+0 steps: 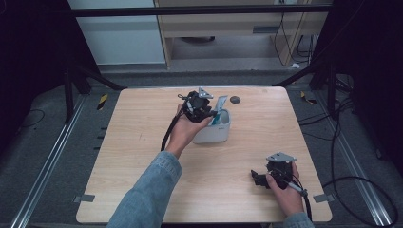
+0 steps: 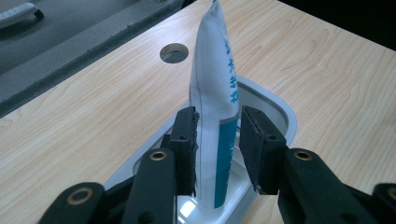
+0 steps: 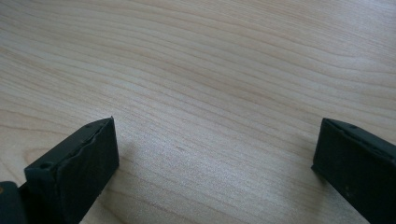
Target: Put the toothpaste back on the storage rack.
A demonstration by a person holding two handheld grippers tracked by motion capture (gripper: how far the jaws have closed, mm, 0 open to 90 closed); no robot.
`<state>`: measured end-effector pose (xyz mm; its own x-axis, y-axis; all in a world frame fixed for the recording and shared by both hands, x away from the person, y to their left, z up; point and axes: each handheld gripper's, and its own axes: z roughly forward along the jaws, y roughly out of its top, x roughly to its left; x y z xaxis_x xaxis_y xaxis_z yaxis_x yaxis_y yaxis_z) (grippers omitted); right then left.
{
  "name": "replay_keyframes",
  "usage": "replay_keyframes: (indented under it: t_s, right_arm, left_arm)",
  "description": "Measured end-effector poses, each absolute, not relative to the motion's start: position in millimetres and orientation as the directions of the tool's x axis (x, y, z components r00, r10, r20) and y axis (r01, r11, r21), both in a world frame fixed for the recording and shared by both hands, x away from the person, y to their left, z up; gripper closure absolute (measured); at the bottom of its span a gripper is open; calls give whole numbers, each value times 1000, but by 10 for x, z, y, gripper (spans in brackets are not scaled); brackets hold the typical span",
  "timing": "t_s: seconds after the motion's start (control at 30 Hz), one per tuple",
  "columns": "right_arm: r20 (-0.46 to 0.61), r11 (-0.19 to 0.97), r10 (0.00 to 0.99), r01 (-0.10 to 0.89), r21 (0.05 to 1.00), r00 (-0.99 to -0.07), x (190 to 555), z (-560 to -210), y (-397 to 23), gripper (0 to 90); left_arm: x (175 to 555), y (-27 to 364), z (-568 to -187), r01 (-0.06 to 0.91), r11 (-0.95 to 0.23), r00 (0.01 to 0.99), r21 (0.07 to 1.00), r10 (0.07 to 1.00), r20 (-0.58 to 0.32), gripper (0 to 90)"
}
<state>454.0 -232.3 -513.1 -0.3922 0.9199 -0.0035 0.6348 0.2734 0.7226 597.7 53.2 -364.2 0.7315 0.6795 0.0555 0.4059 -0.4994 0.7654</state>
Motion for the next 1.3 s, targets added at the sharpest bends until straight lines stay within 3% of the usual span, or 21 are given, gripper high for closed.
replay_keyframes:
  t_s: [0.33, 0.9, 1.3]
  right_arm:
    - [-7, 282, 916, 631, 723, -401, 4516, -5132, -2316, 4]
    - [-3, 282, 915, 631, 723, -405, 4504, -5132, -2311, 4]
    - [-4, 282, 915, 631, 723, -405, 4504, -5132, -2311, 3]
  left_arm:
    - [5895, 529, -3602, 390, -519, 731, 761, 677, 87, 547]
    - [5721, 537, -3556, 364, -523, 745, 770, 660, 96, 171]
    - [5407, 541, -3559, 342, -572, 781, 746, 614, 113, 85]
